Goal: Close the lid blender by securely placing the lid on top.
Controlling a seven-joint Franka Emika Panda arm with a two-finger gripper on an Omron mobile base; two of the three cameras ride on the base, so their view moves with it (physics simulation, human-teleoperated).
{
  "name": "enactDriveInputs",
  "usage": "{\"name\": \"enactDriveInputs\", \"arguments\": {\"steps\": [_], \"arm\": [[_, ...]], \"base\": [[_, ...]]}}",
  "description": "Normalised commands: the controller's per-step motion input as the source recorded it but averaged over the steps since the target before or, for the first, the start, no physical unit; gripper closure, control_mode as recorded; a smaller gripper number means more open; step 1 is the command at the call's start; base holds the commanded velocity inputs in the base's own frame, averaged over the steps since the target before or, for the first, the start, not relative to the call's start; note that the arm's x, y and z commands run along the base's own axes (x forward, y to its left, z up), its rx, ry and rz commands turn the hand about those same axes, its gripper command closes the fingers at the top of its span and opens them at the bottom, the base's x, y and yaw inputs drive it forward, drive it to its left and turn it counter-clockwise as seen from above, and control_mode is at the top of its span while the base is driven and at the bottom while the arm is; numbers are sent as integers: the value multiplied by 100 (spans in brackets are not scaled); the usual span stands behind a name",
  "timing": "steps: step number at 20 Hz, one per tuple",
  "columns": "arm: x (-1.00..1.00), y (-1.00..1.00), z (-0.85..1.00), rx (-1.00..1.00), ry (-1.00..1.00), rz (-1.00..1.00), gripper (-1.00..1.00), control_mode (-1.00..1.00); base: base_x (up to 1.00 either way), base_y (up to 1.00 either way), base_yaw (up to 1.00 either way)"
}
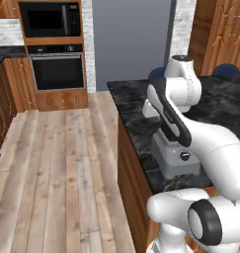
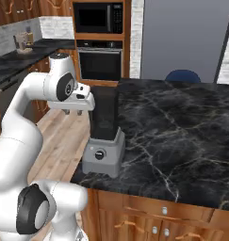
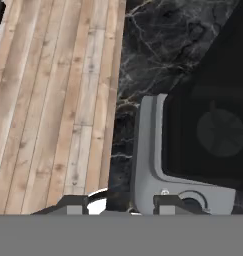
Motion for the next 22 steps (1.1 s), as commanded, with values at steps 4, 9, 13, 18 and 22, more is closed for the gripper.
{"name": "enactDriveInputs", "arguments": {"steps": [4, 9, 13, 18, 22], "arm": [[-4, 0, 0, 0, 0, 0, -100, 100], [0, 0, 0, 0, 0, 0, -100, 100], [0, 0, 0, 0, 0, 0, -100, 100], [0, 0, 0, 0, 0, 0, -100, 100], [0, 0, 0, 0, 0, 0, -100, 100]], "base": [[-43, -22, -9], [-40, -97, -12], [0, -100, 0], [9, -85, 0], [48, -32, 0]]}}
